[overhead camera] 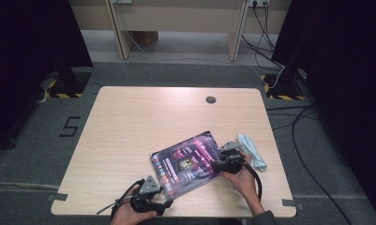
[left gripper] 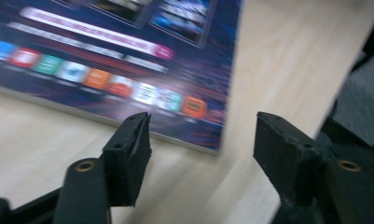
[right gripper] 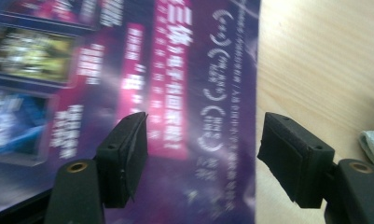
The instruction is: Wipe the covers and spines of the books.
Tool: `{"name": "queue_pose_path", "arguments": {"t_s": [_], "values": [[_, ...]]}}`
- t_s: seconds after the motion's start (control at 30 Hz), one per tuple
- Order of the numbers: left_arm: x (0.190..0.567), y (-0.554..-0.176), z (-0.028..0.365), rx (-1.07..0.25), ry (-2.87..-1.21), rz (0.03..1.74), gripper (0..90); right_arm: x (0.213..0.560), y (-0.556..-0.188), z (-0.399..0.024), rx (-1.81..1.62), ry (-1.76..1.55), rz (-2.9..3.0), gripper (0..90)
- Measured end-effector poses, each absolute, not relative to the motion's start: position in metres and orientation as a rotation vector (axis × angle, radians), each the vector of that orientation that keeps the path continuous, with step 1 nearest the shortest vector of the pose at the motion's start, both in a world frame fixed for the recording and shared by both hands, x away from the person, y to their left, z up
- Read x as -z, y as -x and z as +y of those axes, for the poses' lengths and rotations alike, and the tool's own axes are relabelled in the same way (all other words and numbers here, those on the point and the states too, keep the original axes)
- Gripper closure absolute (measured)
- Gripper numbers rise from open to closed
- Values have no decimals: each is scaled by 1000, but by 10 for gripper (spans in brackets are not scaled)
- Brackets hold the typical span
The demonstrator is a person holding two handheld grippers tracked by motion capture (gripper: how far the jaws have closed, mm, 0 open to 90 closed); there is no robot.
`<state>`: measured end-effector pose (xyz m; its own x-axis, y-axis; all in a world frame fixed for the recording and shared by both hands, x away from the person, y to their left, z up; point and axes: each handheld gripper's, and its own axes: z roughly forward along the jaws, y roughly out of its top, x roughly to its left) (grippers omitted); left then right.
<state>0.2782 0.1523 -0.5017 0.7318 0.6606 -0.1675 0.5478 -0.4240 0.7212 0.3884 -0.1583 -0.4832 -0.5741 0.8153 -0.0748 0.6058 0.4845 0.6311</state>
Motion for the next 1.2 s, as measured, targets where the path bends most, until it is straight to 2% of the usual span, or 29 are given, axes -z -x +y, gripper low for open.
{"name": "queue_pose_path", "arguments": {"t_s": [0.27,0.5,0.87,0.97,1.2], "values": [[493,-316,168,-379,-2086,990,337,482,-346,-154,-816,-1097,2450,328],[495,-351,171,-500,-2097,1063,329,487,-332,-150,-780,-1059,2468,326],[496,-390,171,-454,-2079,1099,343,494,-338,-145,-842,-1101,2489,332],[502,-399,171,-441,-2128,1095,362,495,-340,-144,-835,-1091,2484,340],[500,-390,173,-454,-2164,1081,442,494,-345,-144,-815,-1088,2489,327]]}}
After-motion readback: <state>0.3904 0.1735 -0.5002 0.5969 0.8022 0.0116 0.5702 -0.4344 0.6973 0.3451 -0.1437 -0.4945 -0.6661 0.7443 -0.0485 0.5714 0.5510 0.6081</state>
